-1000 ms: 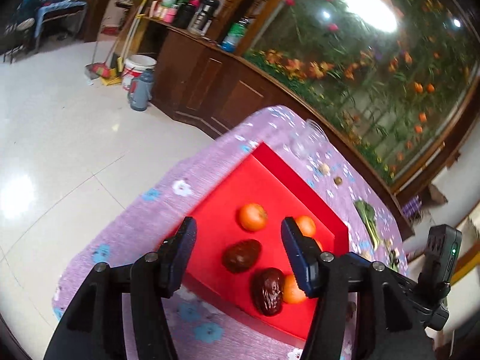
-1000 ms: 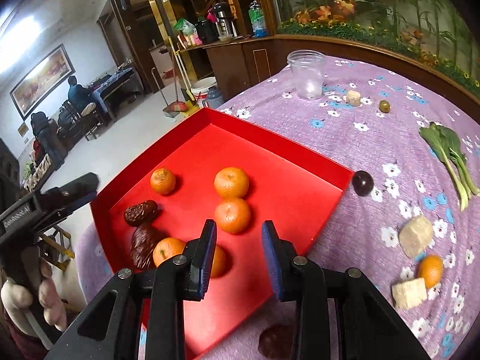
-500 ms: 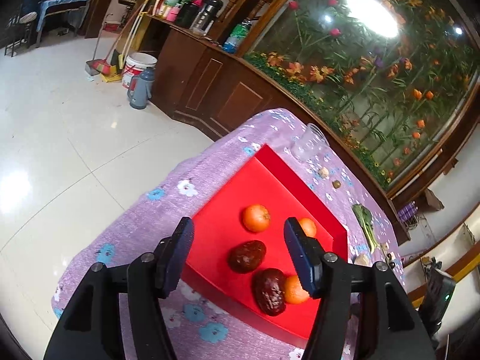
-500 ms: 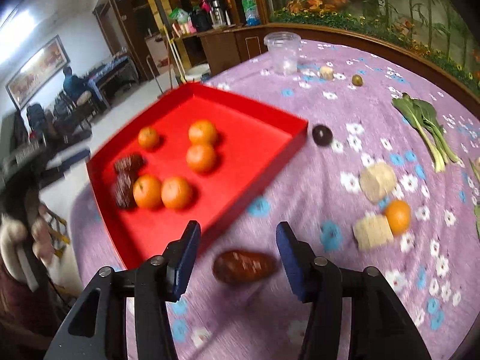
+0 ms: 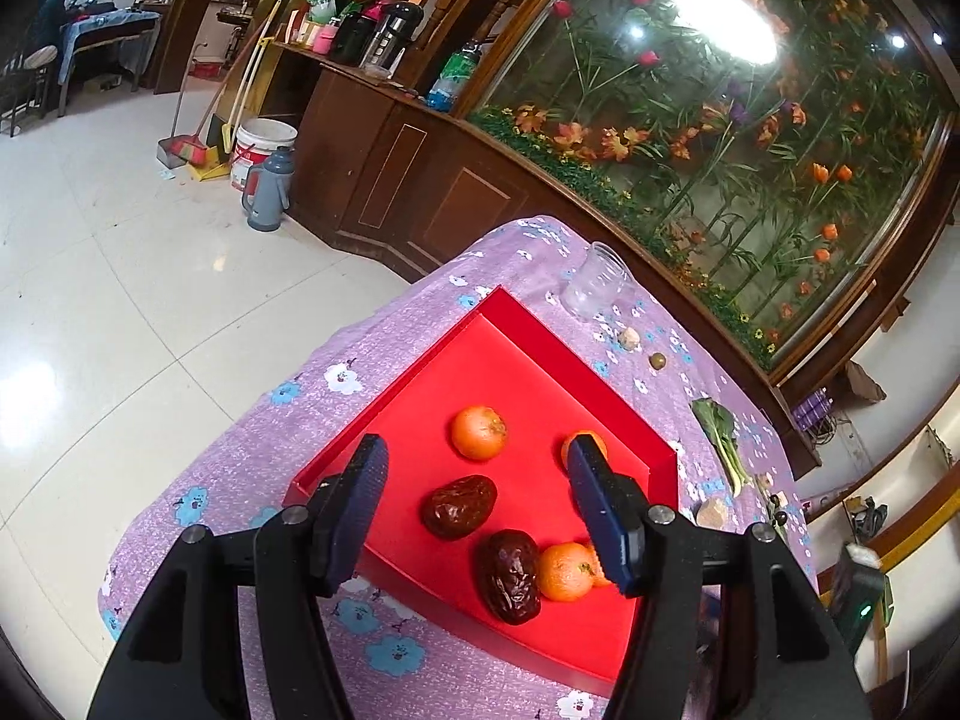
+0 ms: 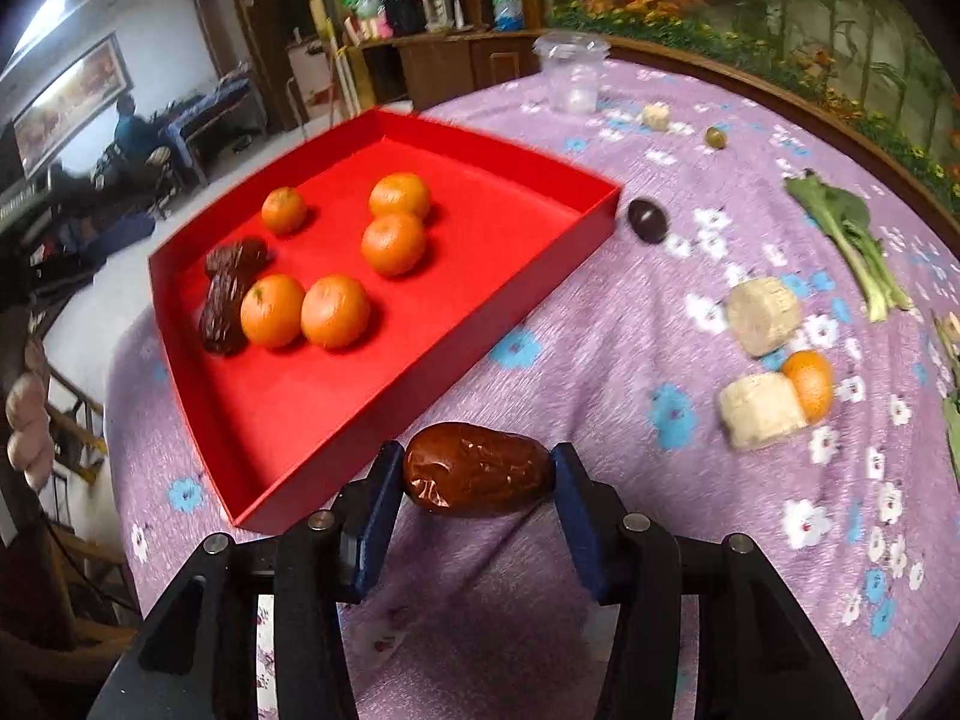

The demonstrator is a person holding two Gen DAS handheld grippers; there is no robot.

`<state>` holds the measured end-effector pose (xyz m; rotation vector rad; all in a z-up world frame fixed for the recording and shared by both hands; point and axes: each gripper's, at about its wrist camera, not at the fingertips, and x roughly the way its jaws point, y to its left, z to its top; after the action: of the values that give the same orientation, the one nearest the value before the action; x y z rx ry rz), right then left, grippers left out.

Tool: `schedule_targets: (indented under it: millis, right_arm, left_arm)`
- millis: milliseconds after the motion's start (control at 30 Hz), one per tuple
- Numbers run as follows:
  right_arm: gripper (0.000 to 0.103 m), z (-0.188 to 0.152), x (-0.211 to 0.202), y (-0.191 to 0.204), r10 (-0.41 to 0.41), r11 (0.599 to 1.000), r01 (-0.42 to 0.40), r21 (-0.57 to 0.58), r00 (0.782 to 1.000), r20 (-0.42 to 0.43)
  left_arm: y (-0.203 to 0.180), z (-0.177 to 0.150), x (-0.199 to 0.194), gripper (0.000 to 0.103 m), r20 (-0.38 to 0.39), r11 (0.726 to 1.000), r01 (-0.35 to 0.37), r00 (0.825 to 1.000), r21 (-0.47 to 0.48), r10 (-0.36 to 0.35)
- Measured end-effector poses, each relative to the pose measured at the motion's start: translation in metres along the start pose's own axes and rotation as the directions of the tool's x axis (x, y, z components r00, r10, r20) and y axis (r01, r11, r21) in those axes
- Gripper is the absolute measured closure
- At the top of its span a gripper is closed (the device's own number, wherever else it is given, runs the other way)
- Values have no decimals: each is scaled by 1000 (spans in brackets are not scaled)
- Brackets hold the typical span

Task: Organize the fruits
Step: 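Carry the date over the red tray and open the right tool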

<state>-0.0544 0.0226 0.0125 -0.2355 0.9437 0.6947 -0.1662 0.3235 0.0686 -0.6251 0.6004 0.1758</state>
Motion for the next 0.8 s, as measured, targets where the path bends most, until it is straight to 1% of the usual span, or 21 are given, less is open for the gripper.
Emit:
schedule_targets:
  millis: [100,200,267,367,500,633,700,767,800]
  right_arm:
    - [49,12,-15,-5,1,1000,-2,27,998,59]
    - [49,32,-21,0,14,1000,-16,17,995,96]
    - [49,42,-17,7,33,999,-33,2,994,101]
    - [49,55,1,28,44,998,-40,-51,995,94]
    - [48,66,19,47,71,994,-64,-89,994,88]
    - [48,74,32,56,44,993,-33,-115,994,96]
    - [48,74,32,57,3,992,10,-123,994,106]
    - [48,74,31,51,-35,993,47,-106,993,114]
    - [48,75,31,46,-42,994,53,-97,993,112]
  left_arm:
    - [-1,-1,1,41,-4,1000,5,1000,-3,-5]
    - [-6,-1,2,41,-14,1000,11,1000,0,-11]
    - [-6,-1,3,41,-19,1000,15,1000,4,-15]
    - [-8,0,3,41,-20,1000,14,1000,7,-13]
    - [-8,-1,4,41,-21,1000,12,1000,3,-12]
    - [-6,-2,6,41,-29,1000,11,1000,6,-11]
    - [-5,-2,7,41,-29,1000,10,1000,6,-10]
    - [-5,-3,8,41,-33,1000,11,999,3,-11]
    - [-4,-3,10,41,-37,1000,14,999,2,-14]
